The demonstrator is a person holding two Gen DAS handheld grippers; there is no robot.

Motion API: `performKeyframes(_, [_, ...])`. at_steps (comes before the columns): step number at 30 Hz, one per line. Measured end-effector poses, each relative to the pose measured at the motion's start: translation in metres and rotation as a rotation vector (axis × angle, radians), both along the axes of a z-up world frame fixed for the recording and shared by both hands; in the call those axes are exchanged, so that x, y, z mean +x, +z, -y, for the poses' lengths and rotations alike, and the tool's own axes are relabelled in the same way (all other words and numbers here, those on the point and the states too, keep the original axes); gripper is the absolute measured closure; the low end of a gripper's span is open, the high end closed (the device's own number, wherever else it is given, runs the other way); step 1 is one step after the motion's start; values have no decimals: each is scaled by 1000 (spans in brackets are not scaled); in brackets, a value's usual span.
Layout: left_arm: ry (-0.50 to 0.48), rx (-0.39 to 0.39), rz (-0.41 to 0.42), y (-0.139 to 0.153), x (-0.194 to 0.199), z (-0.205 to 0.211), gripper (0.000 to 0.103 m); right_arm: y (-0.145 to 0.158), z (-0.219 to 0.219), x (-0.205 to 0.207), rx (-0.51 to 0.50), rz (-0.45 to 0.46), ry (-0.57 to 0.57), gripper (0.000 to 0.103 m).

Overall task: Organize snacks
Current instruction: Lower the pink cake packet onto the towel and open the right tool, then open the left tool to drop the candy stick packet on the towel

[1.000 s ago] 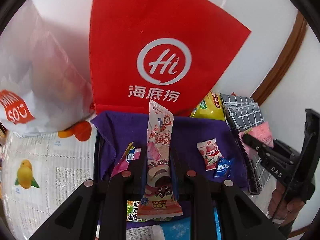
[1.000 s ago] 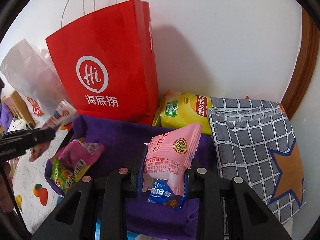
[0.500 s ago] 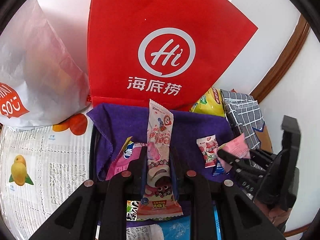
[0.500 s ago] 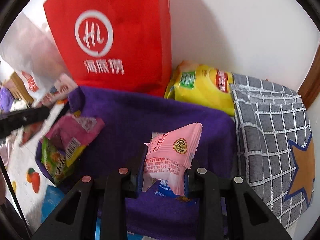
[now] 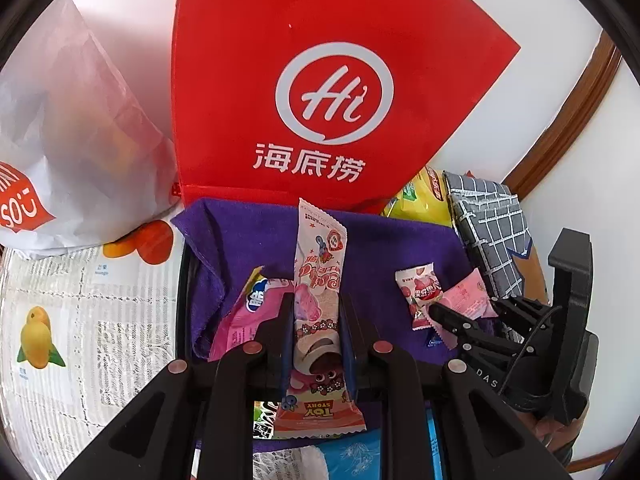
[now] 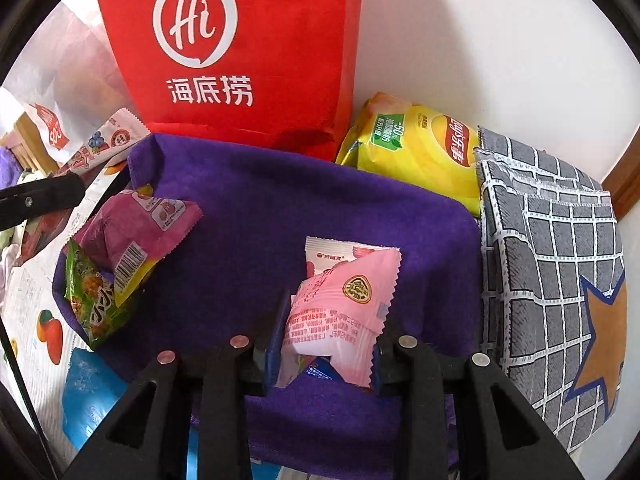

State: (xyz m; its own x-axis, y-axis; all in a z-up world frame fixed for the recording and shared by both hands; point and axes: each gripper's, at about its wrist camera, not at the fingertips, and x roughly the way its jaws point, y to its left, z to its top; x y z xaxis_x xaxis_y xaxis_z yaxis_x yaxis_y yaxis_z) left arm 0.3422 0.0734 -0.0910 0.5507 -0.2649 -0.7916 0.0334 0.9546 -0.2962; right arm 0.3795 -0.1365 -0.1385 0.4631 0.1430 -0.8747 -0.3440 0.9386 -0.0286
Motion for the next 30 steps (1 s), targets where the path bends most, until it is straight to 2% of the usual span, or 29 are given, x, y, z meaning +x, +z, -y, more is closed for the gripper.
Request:
performKeyframes(5, [-14,9,-21,-6,2,6,84,2,1,1,-2,-6,-2,63])
performKeyframes(11, [-28,17,-43,-11,5,12,84,14,1,-4,3,29,-14,44])
performKeyframes(19, [-46,41,-95,-20,14,20,83,43,13,-12,50,97,-56,41])
performKeyframes(30, [-53,72,-101,-22,15,26,82,53,19,-12,69,121,-83,41])
